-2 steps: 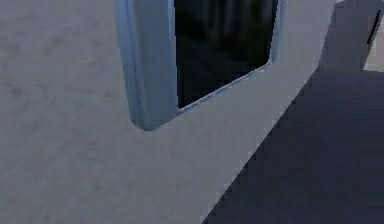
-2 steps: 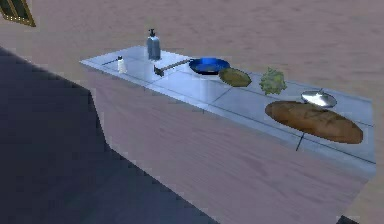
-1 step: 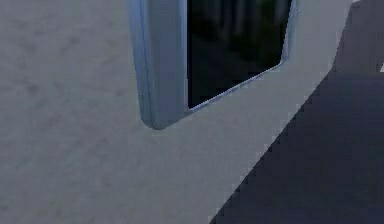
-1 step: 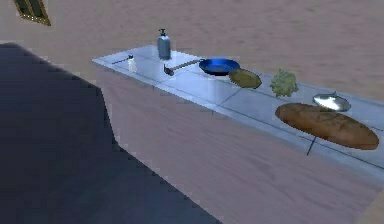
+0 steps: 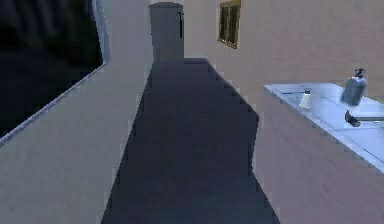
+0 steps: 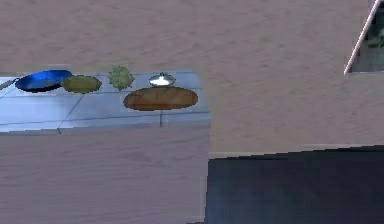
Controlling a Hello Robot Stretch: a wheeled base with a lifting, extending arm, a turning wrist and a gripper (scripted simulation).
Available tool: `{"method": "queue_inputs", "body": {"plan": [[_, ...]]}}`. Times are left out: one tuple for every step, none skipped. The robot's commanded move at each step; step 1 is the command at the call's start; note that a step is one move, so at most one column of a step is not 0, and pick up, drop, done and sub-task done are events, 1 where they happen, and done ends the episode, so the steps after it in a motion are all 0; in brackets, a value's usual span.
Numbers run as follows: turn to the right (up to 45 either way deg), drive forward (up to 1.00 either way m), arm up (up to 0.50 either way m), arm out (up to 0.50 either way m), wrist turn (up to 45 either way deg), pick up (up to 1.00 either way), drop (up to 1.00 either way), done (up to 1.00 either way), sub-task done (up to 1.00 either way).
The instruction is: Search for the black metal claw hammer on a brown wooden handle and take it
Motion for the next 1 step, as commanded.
{"method": "queue_inputs", "body": {"plan": [[30.0, 0.0, 0.0, 0.0, 0.0, 0.0, 0.0, 0.0, 0.0]]}}
